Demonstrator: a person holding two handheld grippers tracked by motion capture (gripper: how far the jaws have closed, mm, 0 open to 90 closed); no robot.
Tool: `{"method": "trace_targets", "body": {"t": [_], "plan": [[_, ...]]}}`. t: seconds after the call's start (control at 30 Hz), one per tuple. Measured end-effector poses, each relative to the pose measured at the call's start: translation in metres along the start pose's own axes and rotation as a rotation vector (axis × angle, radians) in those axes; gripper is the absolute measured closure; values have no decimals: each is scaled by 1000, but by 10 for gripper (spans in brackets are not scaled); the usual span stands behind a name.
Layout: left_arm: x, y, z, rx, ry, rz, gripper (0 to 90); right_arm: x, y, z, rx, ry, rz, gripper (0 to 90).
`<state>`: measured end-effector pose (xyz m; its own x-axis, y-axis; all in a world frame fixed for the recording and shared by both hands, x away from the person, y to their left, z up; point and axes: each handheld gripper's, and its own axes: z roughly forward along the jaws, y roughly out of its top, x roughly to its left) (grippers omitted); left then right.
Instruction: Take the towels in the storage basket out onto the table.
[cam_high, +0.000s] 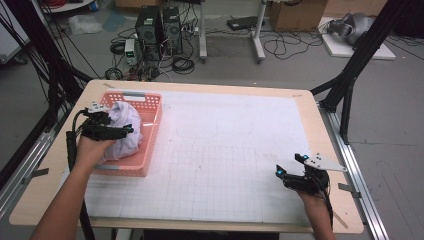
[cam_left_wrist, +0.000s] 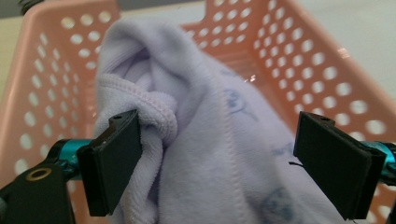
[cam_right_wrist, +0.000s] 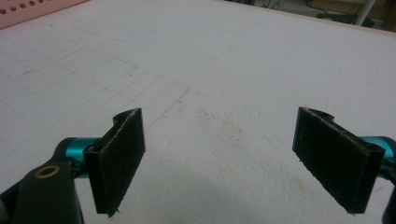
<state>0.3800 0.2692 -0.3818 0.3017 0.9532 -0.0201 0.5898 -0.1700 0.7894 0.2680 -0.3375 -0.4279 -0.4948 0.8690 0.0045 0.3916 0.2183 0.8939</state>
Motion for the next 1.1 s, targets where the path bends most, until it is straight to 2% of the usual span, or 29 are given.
{"method": "trace_targets", "body": {"t": [0.03,0.07,0.13,0.17,0.23,0.3,0.4,0.6,0.7,0.8,0.87,1.03,1.1], "plan": [[3,-1,6,60,38,4,156,0,0,0,-1,1,0,155],[4,-1,10,89,53,-14,146,0,0,0,-1,2,0,156],[5,-2,13,105,49,-10,100,0,0,0,0,1,0,156],[7,-4,19,150,29,-15,80,0,0,0,-1,2,-1,156],[9,-5,23,159,20,-40,56,0,0,0,2,1,2,156],[10,-6,24,166,12,-47,43,0,0,0,0,-1,-1,156],[11,-10,33,207,-32,-88,18,0,0,0,-1,1,0,156],[13,-12,38,225,-56,-102,21,0,0,0,2,0,1,156],[14,-10,36,212,-69,-106,152,0,0,0,2,2,0,156],[14,-9,31,190,-80,-106,361,0,0,0,4,1,1,156],[14,-8,25,163,-87,-112,457,-1,0,-1,1,-1,-2,156],[15,-6,19,122,-114,-140,557,-1,0,-2,3,-3,5,156],[16,-4,14,70,-125,-156,569,-2,0,-1,-1,-5,0,156]]}}
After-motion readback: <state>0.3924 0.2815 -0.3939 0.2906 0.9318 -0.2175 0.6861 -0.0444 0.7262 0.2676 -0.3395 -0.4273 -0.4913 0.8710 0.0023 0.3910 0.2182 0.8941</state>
